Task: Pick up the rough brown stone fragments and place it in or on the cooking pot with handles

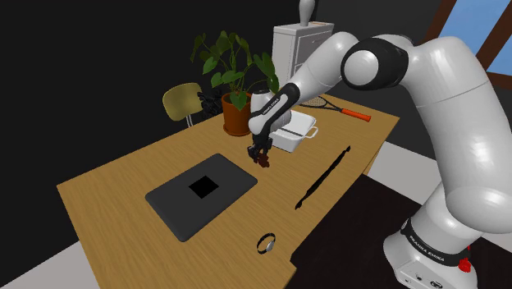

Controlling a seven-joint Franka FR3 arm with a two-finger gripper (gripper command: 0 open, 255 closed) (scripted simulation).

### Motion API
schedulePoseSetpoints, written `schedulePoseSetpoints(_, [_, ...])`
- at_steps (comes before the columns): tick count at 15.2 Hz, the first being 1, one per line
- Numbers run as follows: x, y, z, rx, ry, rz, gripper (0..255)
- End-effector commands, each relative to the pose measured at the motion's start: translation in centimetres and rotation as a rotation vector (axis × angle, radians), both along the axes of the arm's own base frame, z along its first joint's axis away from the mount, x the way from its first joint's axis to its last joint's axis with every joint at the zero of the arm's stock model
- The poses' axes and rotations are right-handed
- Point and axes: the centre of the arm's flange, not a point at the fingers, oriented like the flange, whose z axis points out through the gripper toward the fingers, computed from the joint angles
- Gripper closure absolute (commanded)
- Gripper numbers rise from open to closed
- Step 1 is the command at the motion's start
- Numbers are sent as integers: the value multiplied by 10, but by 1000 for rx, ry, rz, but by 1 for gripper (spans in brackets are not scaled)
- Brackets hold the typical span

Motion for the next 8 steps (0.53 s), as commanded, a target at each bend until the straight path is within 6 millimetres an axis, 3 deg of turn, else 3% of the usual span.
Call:
schedulePoseSetpoints(1, [0,0,0,0,0,0,255])
schedulePoseSetpoints(5, [0,0,0,0,0,0,255])
schedulePoseSetpoints(8, [0,0,16,0,0,0,255])
